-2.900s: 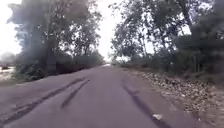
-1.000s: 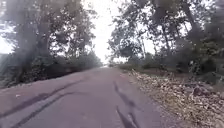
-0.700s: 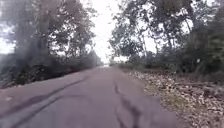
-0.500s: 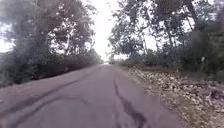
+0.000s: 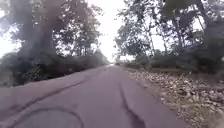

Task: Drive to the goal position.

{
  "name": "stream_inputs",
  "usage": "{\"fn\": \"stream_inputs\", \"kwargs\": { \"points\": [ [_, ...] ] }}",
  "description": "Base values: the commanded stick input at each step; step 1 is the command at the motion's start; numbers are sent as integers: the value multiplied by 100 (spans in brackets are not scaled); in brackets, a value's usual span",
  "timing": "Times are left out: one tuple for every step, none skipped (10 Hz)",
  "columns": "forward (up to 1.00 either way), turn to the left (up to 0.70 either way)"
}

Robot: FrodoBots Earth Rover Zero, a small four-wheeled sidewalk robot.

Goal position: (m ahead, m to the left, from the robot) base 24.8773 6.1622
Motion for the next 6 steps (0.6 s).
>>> {"fn": "stream_inputs", "kwargs": {
  "points": [
    [100, 0],
    [100, 0],
    [100, 0],
    [100, 0],
    [100, 0],
    [100, 0]
  ]
}}
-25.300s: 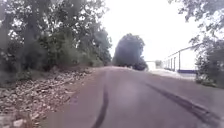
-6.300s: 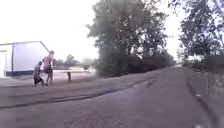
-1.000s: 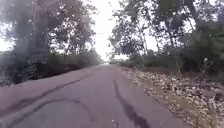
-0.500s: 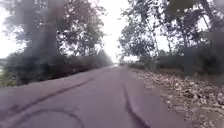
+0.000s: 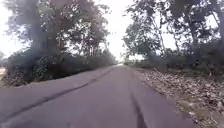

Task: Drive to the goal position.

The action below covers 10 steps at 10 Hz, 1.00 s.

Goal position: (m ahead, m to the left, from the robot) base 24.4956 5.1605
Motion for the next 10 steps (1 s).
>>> {"fn": "stream_inputs", "kwargs": {
  "points": [
    [100, 0],
    [100, 0],
    [100, 0],
    [100, 0],
    [100, 0],
    [100, 0],
    [100, 0],
    [100, 0],
    [100, 0],
    [100, 0]
  ]
}}
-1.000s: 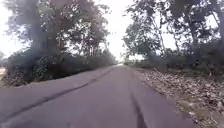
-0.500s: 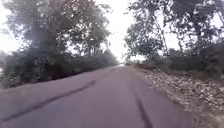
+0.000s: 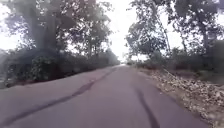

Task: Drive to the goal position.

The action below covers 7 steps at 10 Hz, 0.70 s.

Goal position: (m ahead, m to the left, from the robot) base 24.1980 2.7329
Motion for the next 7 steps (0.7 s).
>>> {"fn": "stream_inputs", "kwargs": {
  "points": [
    [100, -10],
    [100, -25],
    [100, -40],
    [100, -40],
    [100, -25],
    [100, 0],
    [100, 0]
  ]
}}
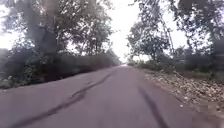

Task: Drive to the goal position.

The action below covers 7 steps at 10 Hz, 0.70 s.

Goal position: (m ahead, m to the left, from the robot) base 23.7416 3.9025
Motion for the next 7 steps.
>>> {"fn": "stream_inputs", "kwargs": {
  "points": [
    [100, 0],
    [100, 0],
    [100, 0],
    [100, 0],
    [100, 0],
    [100, 0],
    [100, 0]
  ]
}}
